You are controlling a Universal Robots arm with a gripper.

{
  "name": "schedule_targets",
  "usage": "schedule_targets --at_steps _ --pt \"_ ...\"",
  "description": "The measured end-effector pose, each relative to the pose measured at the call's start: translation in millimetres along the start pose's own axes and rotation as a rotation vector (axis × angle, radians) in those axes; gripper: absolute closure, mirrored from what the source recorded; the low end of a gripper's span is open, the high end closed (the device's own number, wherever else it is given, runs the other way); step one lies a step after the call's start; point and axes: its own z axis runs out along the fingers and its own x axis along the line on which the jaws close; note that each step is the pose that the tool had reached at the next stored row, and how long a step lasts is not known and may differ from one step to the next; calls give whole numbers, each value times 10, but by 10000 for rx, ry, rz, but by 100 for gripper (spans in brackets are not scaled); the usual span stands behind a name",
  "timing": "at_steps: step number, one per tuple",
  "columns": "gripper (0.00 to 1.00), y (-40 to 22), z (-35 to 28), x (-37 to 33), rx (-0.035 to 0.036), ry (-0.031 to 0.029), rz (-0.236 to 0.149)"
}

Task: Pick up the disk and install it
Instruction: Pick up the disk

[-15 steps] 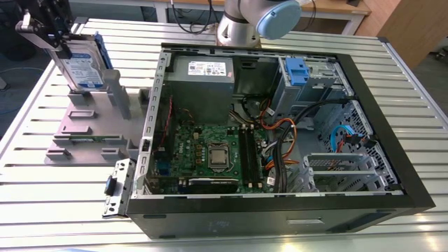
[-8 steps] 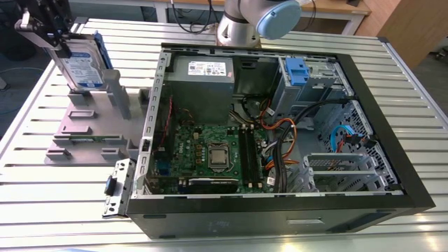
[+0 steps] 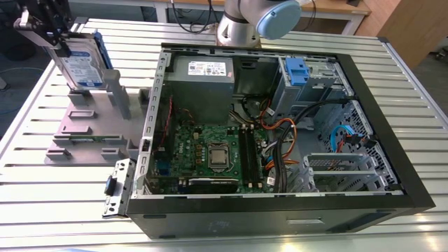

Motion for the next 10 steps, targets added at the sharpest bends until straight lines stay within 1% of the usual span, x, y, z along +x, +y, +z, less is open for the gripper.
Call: schedule_targets --at_steps 10 --pt "64 0 -36 -1 -1 0 0"
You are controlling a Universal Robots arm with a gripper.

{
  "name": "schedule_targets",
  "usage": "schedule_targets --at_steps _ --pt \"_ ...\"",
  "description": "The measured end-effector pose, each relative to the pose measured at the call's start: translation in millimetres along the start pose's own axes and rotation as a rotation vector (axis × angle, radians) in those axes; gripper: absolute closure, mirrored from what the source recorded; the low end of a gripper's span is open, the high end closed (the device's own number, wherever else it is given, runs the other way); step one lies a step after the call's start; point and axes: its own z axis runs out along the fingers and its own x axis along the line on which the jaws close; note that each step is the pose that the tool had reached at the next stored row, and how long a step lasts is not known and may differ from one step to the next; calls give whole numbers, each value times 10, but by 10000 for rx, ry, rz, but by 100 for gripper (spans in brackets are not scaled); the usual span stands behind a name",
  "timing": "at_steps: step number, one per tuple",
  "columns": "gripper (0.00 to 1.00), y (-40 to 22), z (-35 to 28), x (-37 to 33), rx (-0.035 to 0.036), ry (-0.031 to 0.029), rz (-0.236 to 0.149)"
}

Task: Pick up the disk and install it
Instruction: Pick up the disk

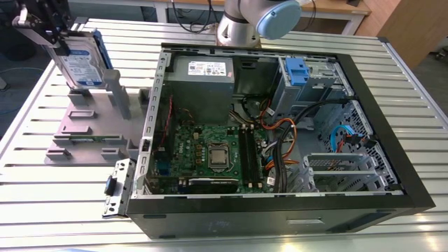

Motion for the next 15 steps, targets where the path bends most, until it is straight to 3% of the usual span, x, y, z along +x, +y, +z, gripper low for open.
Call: schedule_targets --at_steps 15 --pt "64 0 -49 -1 1 0 0"
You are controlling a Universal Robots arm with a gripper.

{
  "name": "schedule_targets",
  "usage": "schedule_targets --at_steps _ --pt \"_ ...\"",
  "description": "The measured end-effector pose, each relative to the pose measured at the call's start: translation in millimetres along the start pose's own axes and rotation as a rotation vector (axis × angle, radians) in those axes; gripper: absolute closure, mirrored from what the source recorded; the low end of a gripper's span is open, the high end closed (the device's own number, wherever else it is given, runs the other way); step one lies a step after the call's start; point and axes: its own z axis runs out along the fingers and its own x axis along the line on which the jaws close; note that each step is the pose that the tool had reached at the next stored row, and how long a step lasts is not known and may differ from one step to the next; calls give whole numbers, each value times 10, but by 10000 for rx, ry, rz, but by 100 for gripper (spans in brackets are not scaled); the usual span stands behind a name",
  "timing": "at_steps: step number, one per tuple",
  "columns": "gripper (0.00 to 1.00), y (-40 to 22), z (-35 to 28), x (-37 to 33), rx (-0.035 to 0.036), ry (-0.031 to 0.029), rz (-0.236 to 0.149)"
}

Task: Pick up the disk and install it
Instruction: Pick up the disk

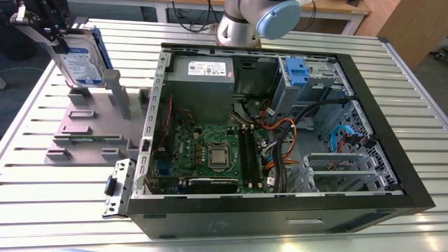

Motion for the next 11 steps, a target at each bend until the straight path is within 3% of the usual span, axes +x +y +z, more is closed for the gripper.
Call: schedule_targets --at_steps 11 --pt "64 0 -32 -1 0 -1 0"
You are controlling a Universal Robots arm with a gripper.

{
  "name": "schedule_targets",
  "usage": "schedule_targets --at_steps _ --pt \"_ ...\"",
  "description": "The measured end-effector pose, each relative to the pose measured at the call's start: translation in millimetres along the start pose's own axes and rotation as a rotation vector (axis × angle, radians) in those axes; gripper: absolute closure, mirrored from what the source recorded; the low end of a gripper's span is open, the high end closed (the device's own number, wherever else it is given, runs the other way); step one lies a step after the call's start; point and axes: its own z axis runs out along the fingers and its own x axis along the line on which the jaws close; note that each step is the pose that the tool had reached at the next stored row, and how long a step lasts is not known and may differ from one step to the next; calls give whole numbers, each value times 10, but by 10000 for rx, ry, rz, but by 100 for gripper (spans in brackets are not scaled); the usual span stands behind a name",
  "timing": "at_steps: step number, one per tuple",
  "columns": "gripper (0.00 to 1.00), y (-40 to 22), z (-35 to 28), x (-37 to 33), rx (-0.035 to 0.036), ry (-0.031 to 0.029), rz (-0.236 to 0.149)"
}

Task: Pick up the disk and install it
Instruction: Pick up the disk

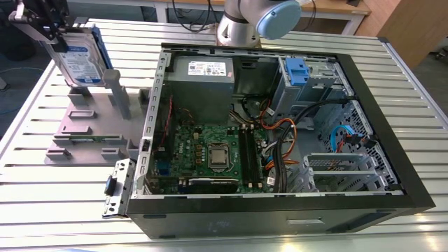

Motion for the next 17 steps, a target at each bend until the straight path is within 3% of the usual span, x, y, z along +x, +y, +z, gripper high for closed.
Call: schedule_targets --at_steps 17 --pt "64 0 -59 -1 0 0 0"
